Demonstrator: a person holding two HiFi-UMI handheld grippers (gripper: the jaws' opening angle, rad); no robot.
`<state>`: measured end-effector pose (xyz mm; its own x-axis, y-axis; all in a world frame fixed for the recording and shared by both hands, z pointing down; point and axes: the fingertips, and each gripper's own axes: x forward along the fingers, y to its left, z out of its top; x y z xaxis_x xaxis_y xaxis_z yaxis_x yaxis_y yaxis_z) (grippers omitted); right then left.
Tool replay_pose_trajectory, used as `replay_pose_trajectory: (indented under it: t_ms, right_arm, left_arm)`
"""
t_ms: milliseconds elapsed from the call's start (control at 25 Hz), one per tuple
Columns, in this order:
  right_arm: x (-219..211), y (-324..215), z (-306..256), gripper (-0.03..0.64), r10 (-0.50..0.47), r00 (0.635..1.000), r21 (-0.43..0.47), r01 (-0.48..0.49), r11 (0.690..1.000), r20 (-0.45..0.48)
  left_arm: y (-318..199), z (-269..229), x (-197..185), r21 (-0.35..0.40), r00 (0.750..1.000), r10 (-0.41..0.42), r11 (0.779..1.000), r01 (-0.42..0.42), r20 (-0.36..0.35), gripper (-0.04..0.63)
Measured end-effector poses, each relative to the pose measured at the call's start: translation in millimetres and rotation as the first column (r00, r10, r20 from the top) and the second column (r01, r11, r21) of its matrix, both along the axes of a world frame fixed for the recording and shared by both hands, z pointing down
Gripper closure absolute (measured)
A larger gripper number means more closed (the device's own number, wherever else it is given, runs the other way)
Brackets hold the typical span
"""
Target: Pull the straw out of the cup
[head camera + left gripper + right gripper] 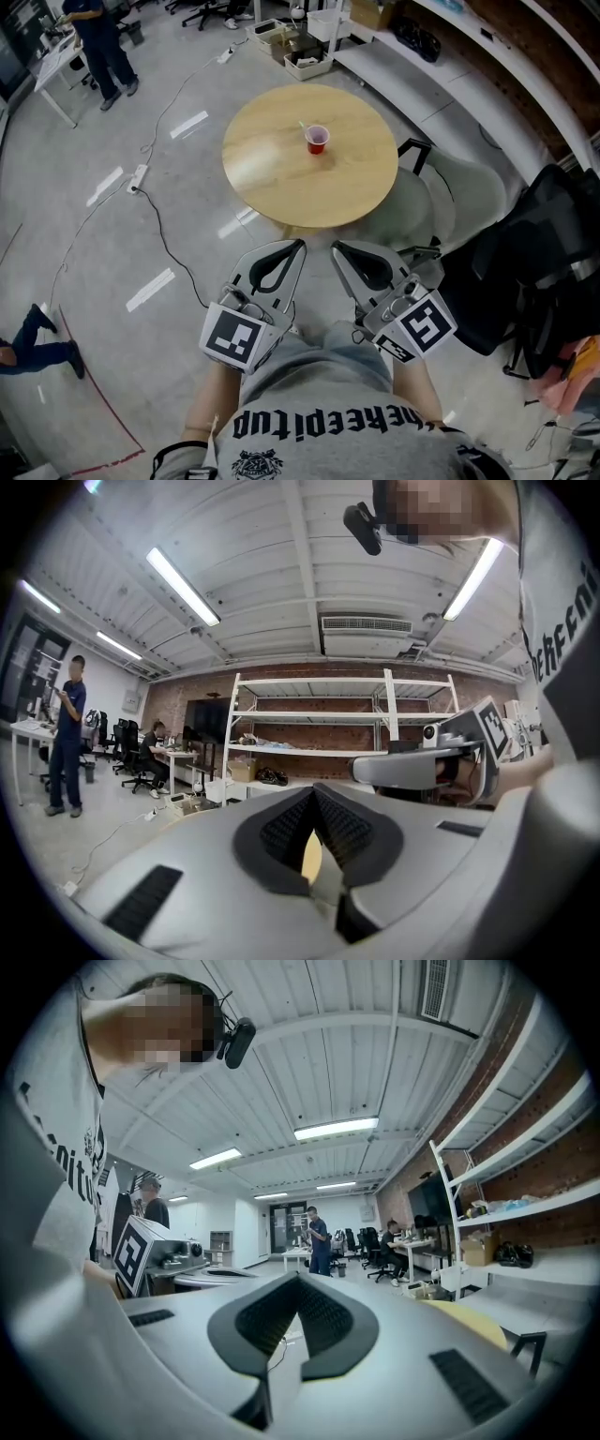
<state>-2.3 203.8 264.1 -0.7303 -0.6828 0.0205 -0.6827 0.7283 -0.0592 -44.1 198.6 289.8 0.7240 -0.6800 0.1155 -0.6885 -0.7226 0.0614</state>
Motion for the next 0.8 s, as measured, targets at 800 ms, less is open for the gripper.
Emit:
replay_pose_trajectory:
  t_ms: [800]
  right_arm:
    - [22.2,-76.3,15.8,0.612,-0.053,0.999,-0.037,0.052,0.998,-0.004]
  left_arm:
    - [-76.1,10.6,18.2,-0.022,0.998,-0.050,0.999,0.049,-0.025,0.570]
